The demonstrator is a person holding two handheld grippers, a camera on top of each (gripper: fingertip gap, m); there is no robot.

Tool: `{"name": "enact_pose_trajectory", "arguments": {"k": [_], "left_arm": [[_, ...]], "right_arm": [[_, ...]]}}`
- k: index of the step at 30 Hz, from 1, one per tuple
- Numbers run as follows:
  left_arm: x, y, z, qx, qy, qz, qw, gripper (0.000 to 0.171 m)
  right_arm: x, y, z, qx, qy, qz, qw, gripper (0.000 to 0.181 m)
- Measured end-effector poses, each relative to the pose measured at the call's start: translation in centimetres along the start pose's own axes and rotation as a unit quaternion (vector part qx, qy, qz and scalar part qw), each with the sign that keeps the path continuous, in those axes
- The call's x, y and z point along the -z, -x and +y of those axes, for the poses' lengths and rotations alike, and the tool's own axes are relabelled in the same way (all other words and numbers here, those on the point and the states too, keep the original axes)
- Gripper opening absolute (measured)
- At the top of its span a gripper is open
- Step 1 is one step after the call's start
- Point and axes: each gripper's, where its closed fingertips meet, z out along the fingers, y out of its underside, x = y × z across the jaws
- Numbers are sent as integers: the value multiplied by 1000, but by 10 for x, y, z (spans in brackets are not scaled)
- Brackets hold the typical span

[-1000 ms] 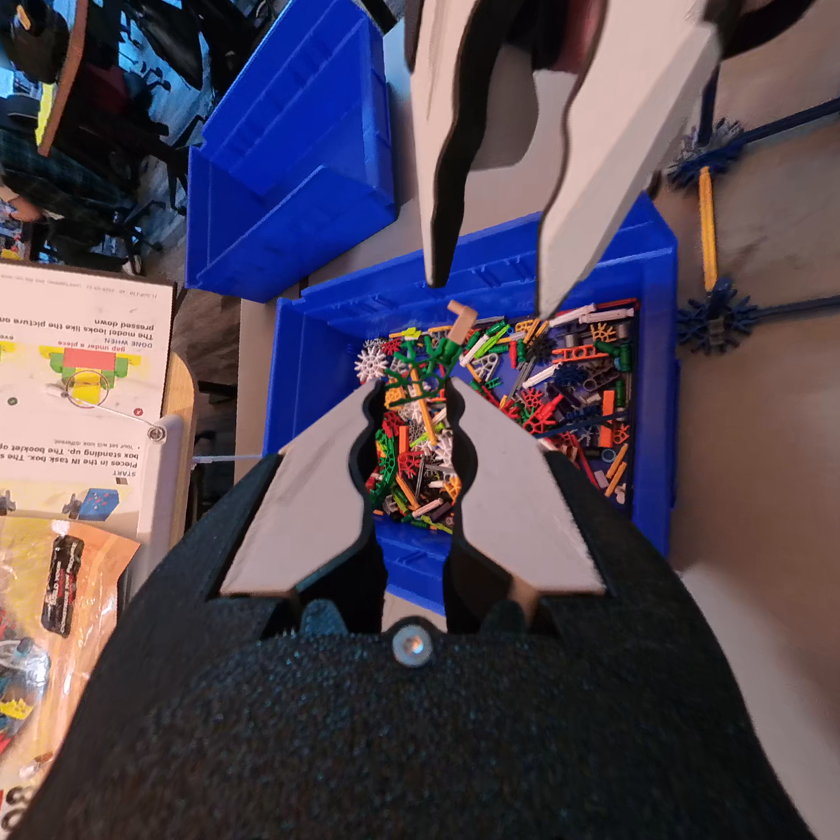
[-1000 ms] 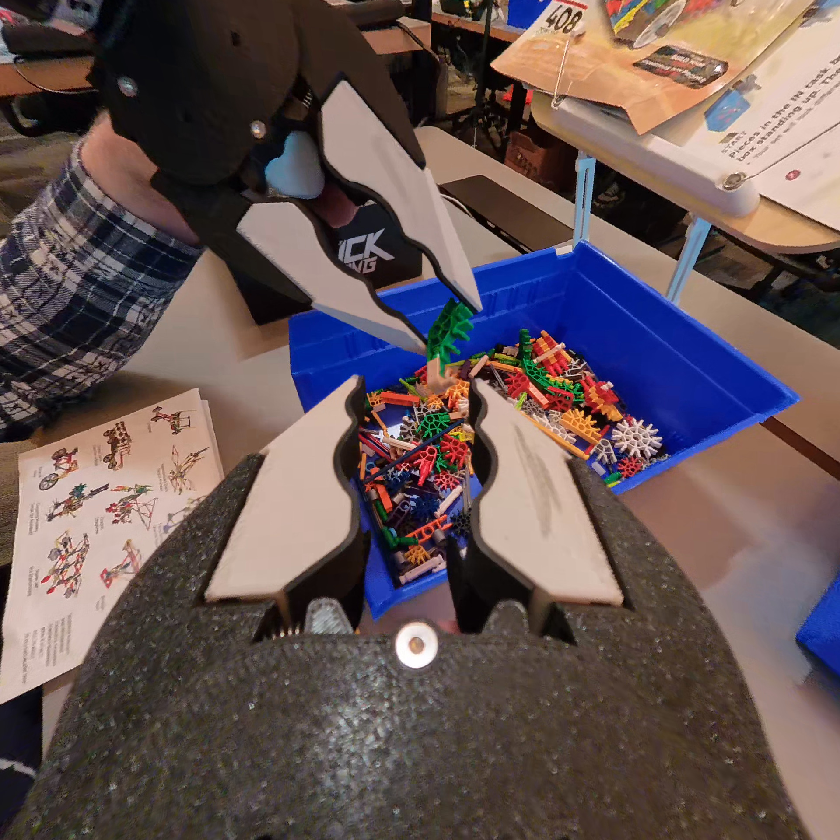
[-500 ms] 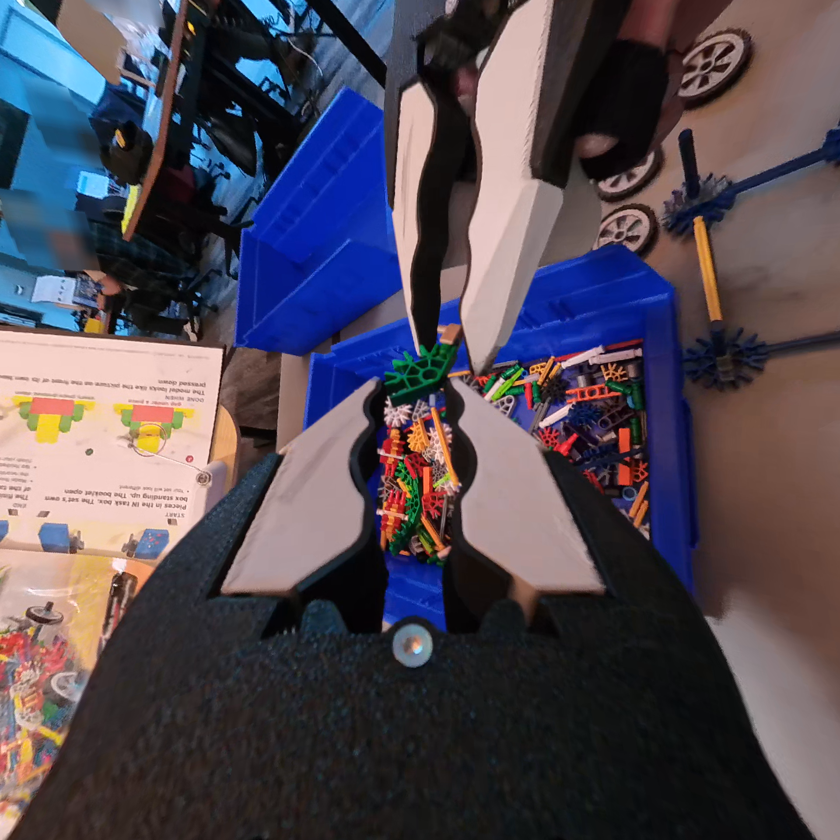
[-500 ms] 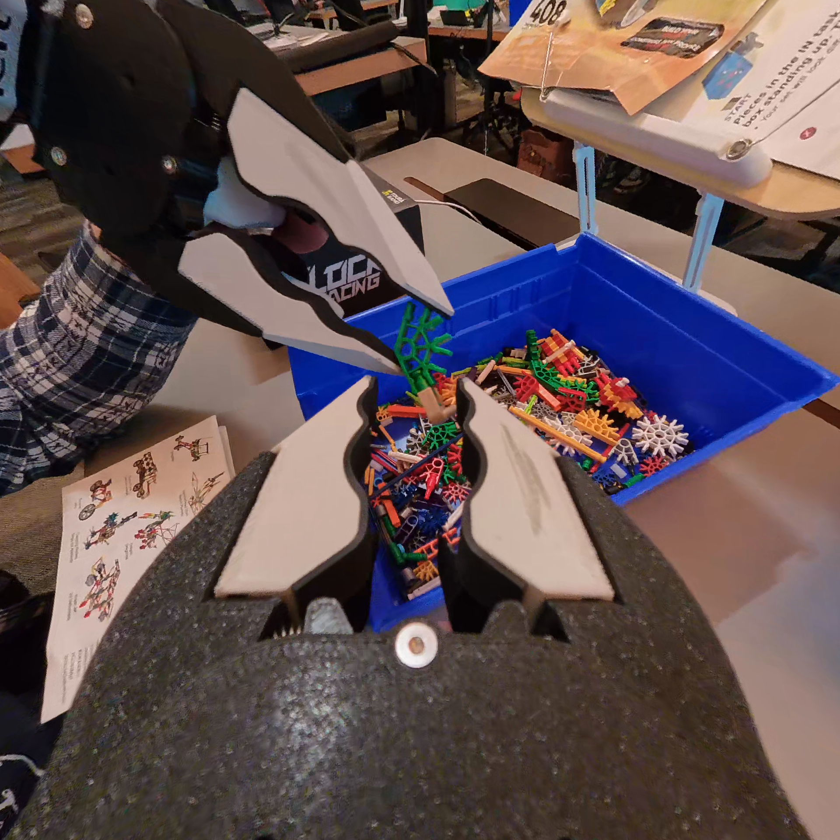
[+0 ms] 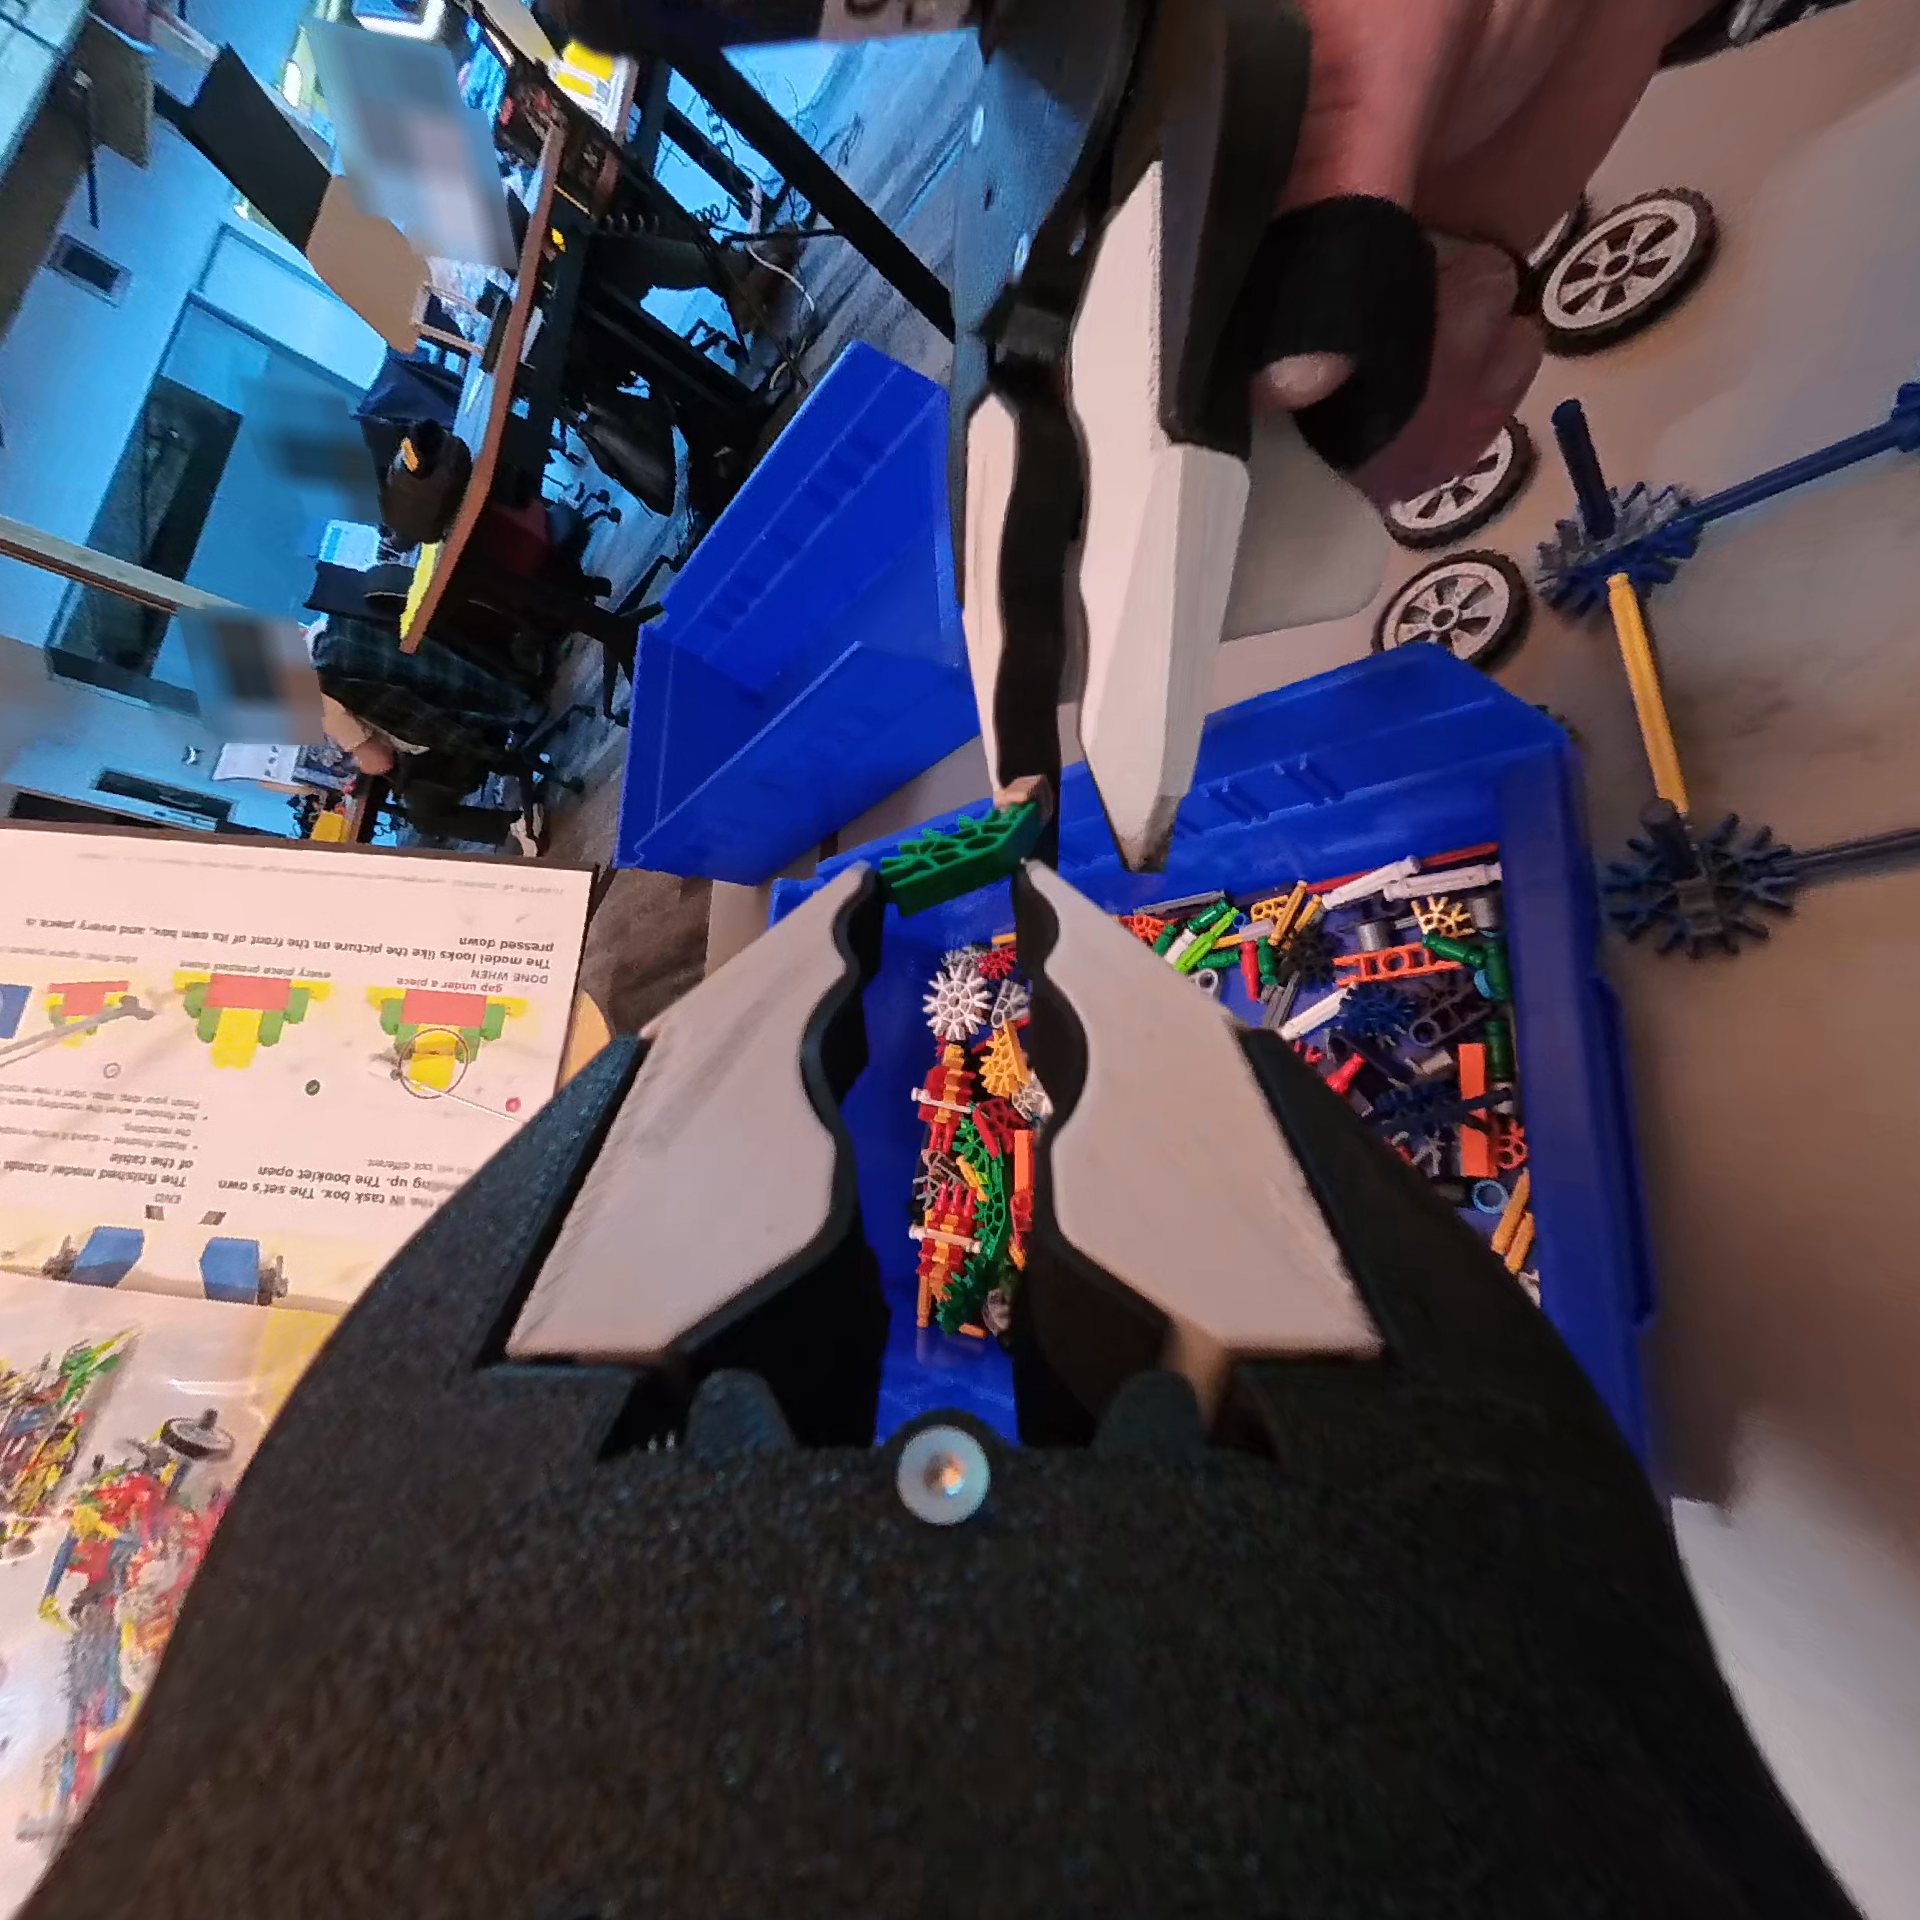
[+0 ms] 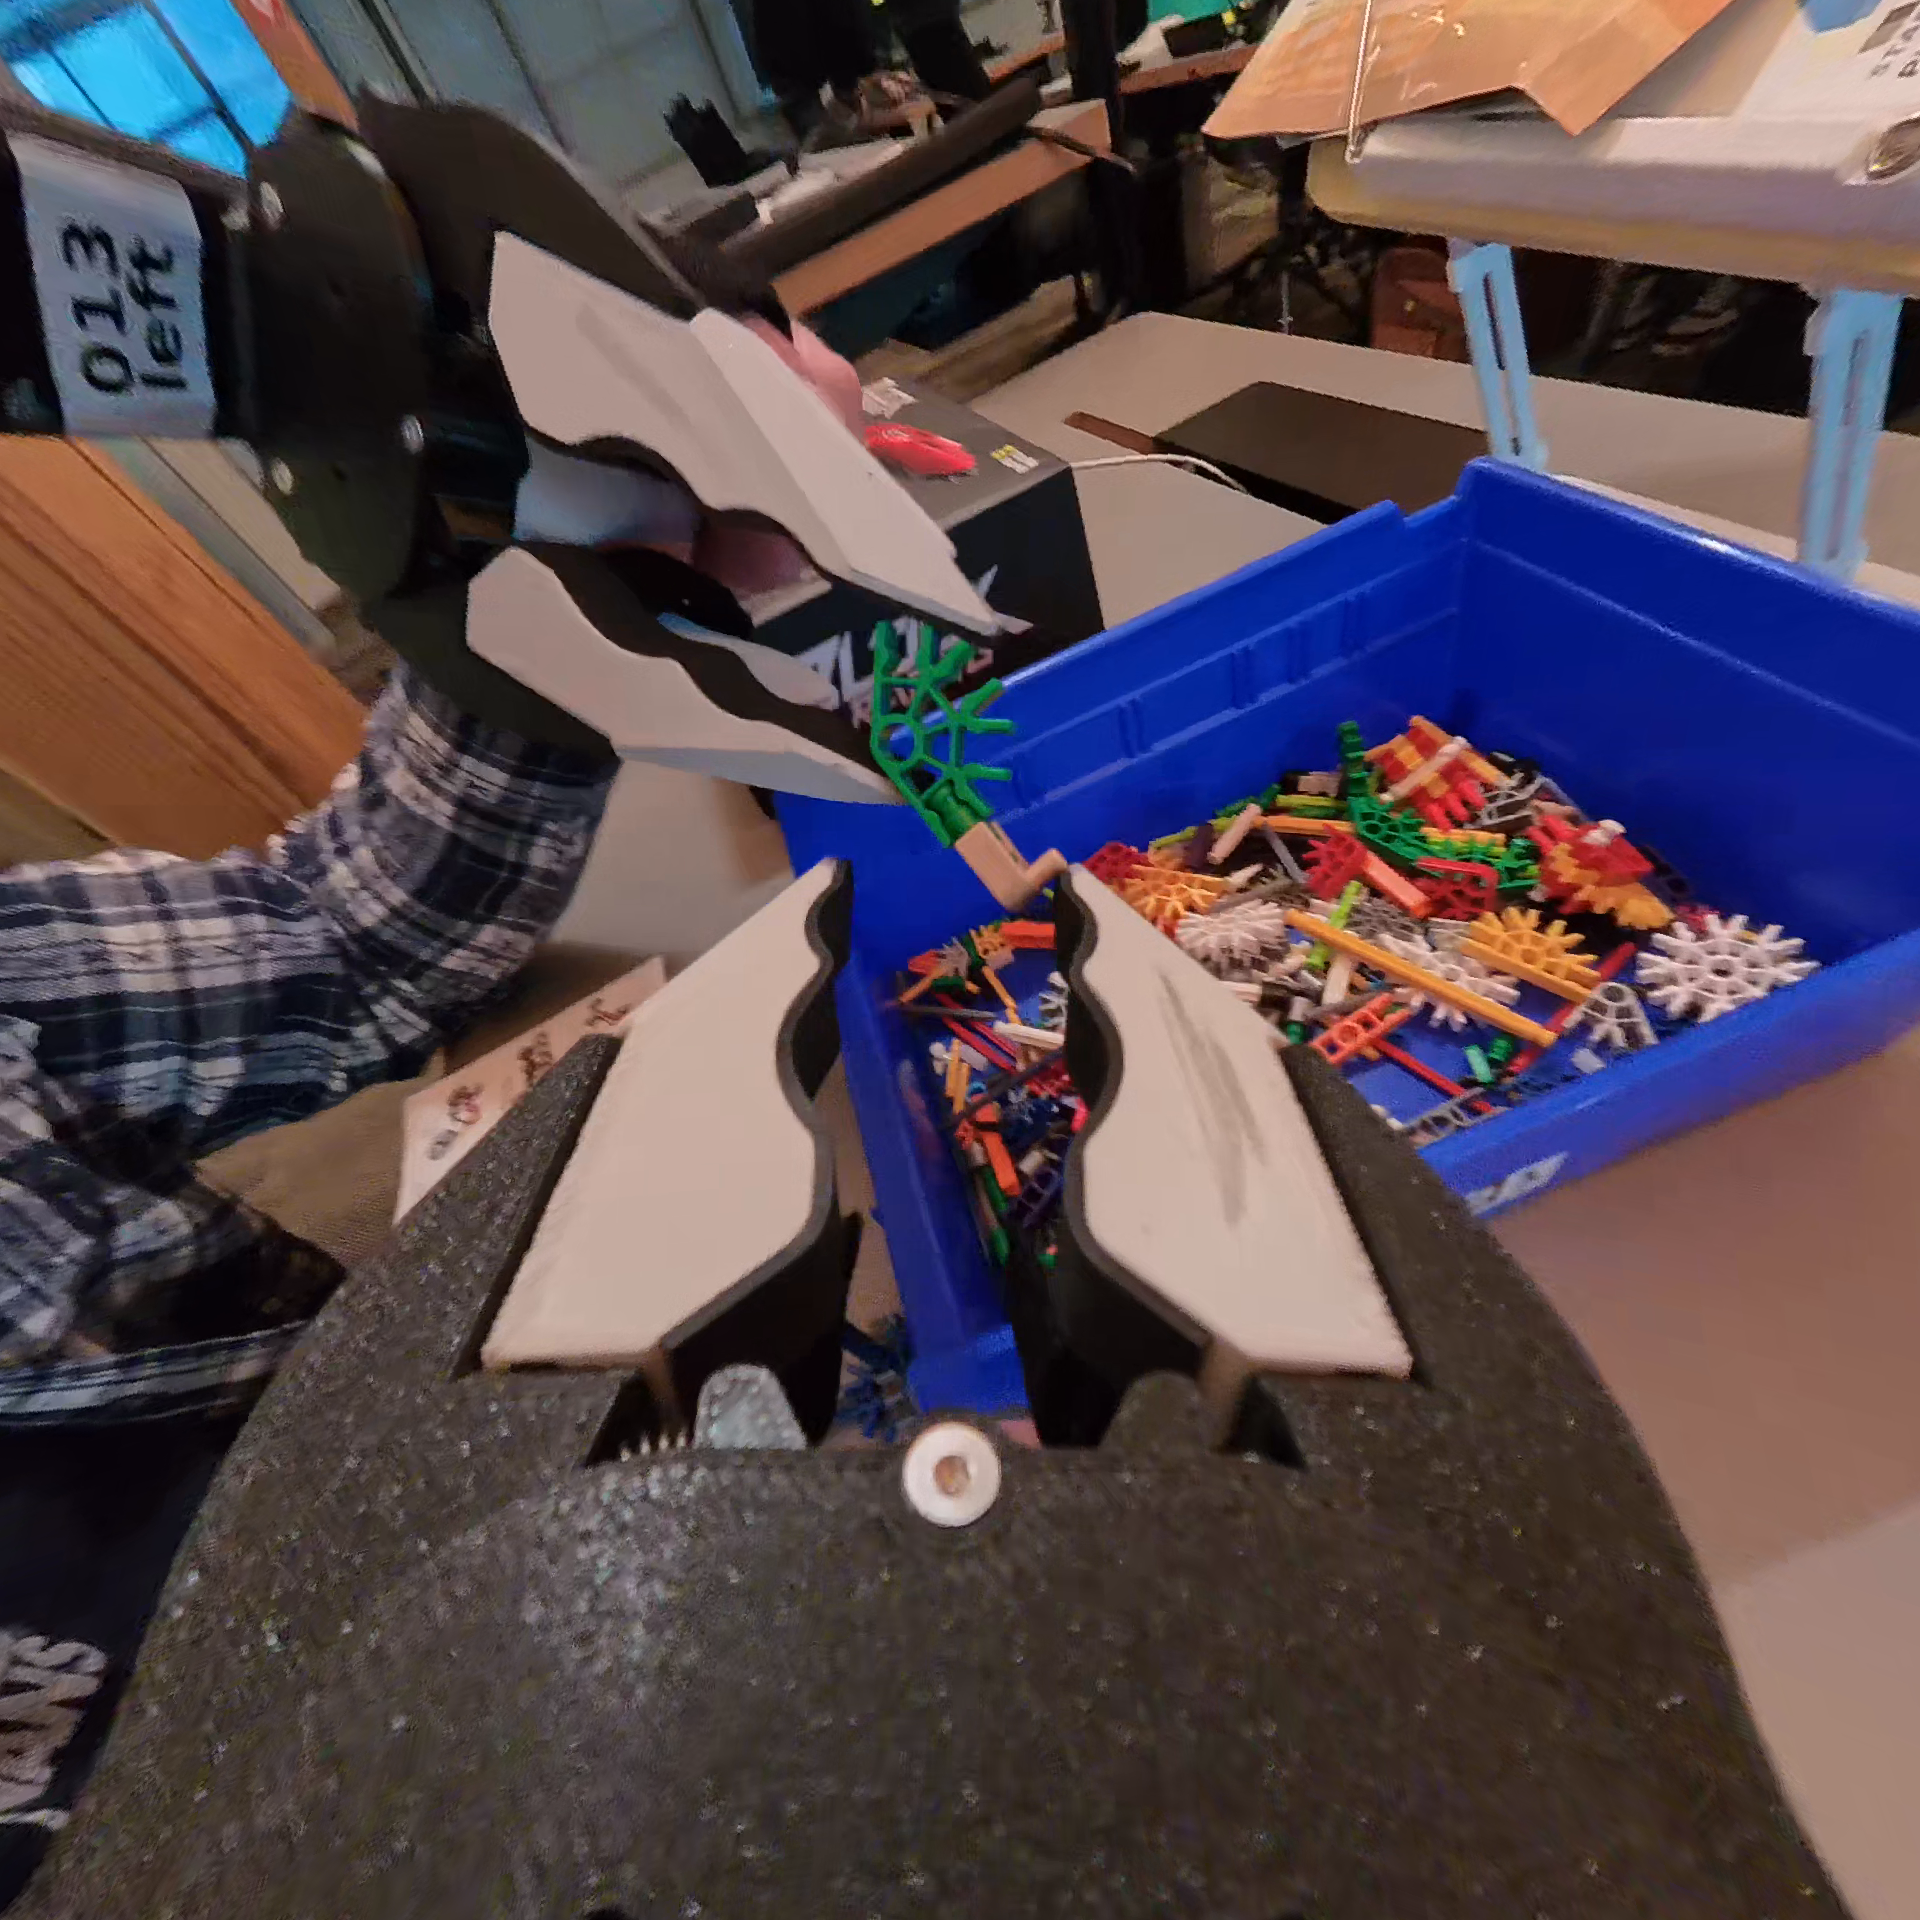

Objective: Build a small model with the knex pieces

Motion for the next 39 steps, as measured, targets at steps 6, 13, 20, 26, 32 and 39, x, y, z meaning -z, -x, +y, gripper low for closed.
{"name": "enact_pose_trajectory", "arguments": {"k": [6,13,20,26,32,39], "left_arm": [[10,9,-13,-21,-27,-35,999,20],[13,14,-19,-36,-36,-57,997,14],[12,16,-16,-28,-36,-60,997,15],[9,15,-14,-18,-35,-51,998,17],[6,15,-10,-13,-29,-51,998,17],[-1,16,-2,17,-22,-41,999,18]], "right_arm": [[10,5,-20,-70,-71,-60,993,19],[11,8,-24,-74,-88,-74,991,18],[11,4,-24,-44,-96,-54,993,10],[10,3,-20,-23,-85,-42,995,8],[11,-1,-19,-5,-84,-19,996,7],[13,-8,-19,32,-77,20,996,6]]}}
